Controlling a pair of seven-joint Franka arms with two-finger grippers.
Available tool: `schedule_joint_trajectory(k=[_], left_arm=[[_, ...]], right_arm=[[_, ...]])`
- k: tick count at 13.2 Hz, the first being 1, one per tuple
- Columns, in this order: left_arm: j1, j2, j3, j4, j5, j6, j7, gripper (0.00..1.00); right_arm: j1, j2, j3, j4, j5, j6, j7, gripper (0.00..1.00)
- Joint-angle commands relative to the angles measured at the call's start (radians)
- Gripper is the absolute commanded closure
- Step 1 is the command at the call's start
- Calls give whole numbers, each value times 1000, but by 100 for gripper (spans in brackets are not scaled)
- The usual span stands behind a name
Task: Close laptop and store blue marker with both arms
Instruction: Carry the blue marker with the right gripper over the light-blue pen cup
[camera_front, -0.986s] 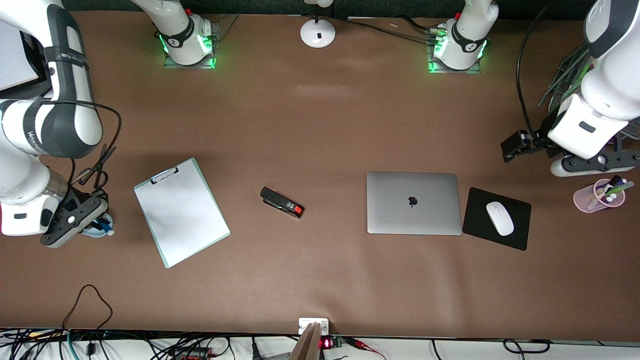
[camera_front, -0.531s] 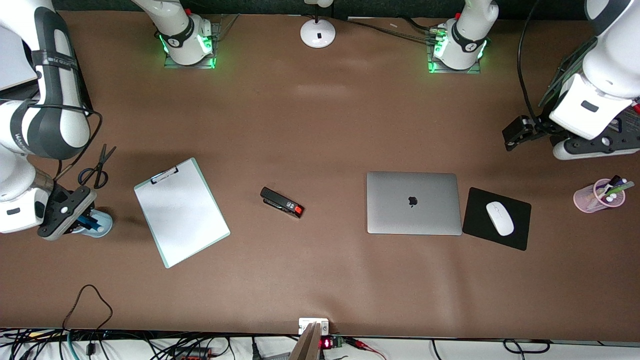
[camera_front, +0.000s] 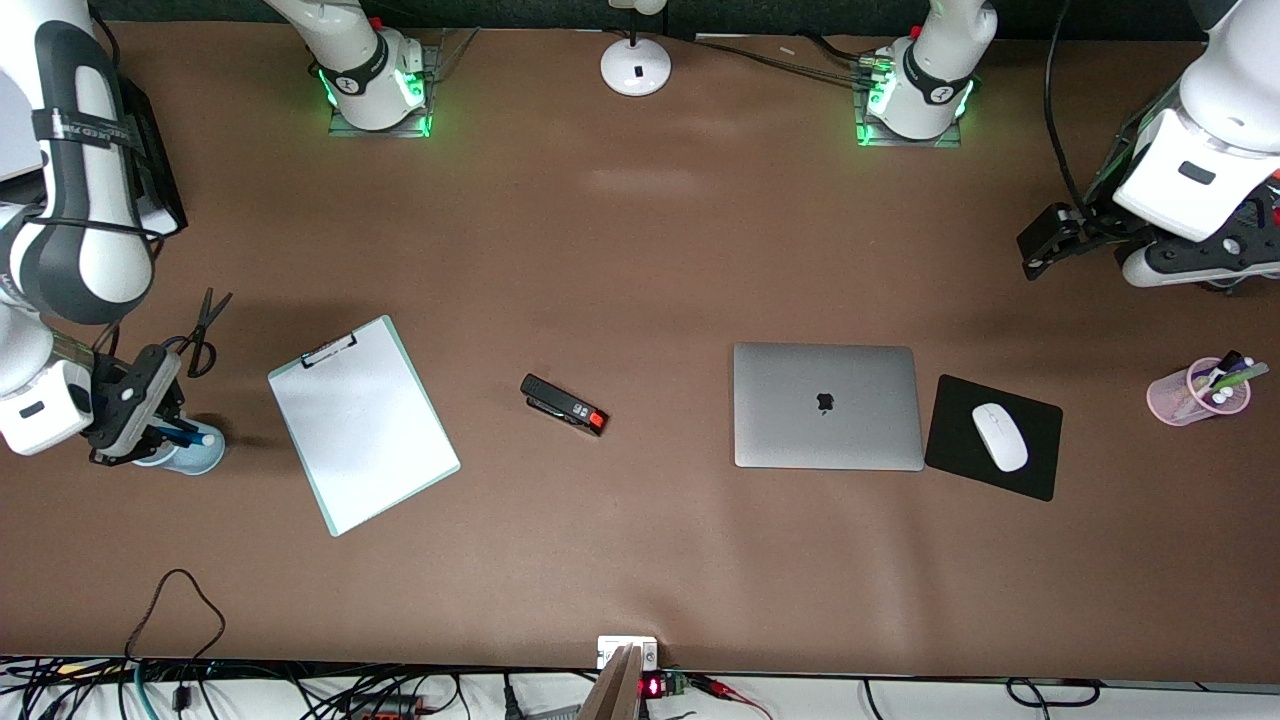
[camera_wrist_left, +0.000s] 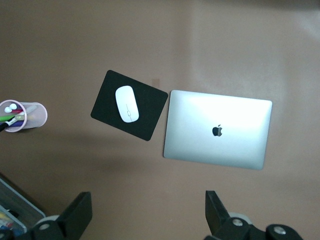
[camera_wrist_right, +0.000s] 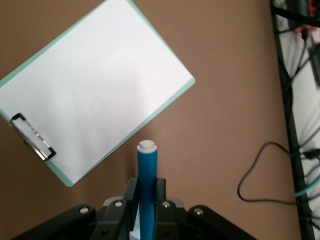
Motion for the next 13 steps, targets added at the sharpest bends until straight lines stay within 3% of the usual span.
schedule_joint_trajectory(k=[1, 4, 7, 13], left_arm=[[18, -44, -8, -40, -2, -13, 71, 0], [25, -42, -3, -40, -28, -16, 105, 0], [88, -39, -2, -40, -109, -16, 207, 0], [103, -24, 1, -24, -103, -30, 212, 0]], right_arm=[[-40, -49, 10, -36, 79, -94, -136, 94], [-88, -50, 10, -36, 162, -179, -274, 94], [-119, -50, 10, -33, 181, -225, -381, 94], [-156, -37, 10, -20, 205, -263, -483, 94]])
